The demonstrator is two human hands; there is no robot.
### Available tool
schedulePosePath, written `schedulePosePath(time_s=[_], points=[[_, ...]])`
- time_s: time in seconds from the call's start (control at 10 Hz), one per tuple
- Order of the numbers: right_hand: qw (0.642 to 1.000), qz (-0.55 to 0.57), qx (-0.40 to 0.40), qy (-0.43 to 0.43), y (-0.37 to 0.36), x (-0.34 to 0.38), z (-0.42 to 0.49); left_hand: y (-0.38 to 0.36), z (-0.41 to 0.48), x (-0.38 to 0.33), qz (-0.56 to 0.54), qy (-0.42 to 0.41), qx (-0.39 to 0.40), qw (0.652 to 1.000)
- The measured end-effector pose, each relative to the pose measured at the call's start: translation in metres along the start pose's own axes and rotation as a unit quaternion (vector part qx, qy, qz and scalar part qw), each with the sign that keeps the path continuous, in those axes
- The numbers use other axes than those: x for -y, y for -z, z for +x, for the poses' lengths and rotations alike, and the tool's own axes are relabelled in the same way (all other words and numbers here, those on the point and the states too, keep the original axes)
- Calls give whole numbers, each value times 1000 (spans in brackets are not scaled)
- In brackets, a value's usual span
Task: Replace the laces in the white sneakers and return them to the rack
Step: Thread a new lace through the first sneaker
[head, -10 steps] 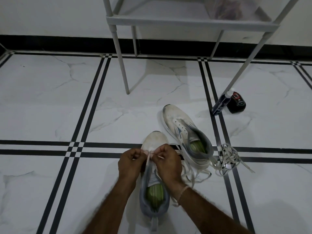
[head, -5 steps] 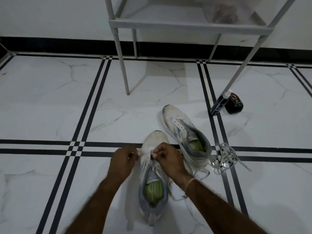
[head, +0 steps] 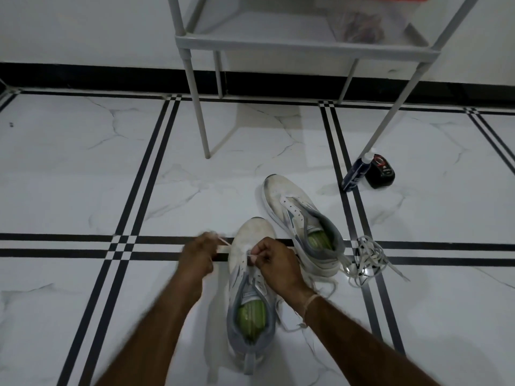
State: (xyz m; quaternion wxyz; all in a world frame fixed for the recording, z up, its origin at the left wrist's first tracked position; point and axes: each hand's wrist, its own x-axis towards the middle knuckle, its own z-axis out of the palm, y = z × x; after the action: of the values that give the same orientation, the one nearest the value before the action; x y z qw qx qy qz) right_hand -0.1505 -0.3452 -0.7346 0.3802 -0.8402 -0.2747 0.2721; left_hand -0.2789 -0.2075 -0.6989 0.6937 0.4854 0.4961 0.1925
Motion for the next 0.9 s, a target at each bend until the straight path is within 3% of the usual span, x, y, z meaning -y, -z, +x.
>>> schedulePosePath(time_s=[0.1,0.2,0.3,0.4,0.5,0.6,0.7,0.8,0.9], points=[[1000,1,-3,-2,1,0,-1,4,-4,-16,-328,79,-22,941],[1000,-8,-5,-2,1,1,0,1,-10,-10,235,-149,-21,960],[1000,-8,1,-6,1,1,0,-6,-7,15,508,-255,16,823],[1000,23,8,-17,2,-1,1,-6,-6,9,212,-146,-39,965],[999,49,14,-7,4,0,-1,16,-3,7,34,-64,-68,995],[997,68,24,7,9,2,-1,24,-7,19,386,-104,-120,909],[993,99,42,43,19,8,0,-6,-25,14,493,-289,-119,812],[988,113,78,71,35,21,-5,-30,-25,21,425,-262,75,863],[986,132,93,53,69,31,-9,-22,-9,35,321,-240,50,915]])
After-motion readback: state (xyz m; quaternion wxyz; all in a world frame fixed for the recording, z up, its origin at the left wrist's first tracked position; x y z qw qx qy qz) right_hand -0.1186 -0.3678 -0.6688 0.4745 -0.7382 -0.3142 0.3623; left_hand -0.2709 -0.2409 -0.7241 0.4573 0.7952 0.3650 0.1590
